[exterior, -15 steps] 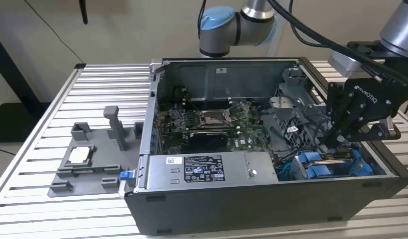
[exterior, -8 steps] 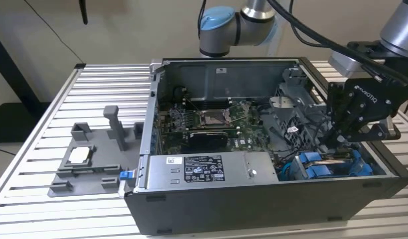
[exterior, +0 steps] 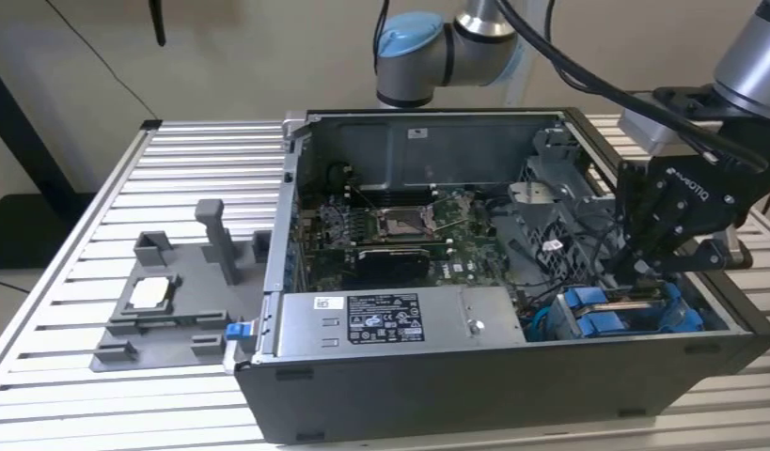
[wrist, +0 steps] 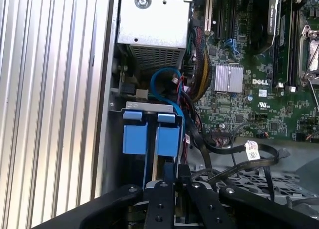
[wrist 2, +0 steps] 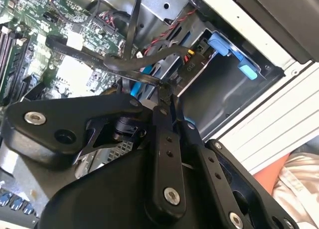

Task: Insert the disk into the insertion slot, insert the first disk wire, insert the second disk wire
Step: 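Insert the second disk wire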

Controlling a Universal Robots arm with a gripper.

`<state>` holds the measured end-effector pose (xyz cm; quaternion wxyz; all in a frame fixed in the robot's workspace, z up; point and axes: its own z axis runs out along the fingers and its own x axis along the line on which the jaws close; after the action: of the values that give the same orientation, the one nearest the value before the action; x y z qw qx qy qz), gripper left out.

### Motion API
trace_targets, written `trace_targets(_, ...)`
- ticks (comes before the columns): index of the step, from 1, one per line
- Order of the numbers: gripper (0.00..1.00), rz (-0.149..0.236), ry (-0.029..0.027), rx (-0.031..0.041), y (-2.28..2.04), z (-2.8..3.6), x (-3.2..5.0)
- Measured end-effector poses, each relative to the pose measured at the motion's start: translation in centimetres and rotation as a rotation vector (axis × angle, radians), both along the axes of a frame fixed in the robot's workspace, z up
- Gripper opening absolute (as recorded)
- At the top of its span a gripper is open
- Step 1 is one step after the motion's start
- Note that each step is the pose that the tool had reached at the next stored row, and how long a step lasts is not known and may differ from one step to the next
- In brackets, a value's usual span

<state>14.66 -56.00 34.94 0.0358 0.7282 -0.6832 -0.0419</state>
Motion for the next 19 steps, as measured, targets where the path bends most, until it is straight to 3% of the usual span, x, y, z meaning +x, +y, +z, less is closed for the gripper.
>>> trace_targets(19, 0.16, -0.011, 0.0000, -0.0001, -0.08, -0.95, 0.41)
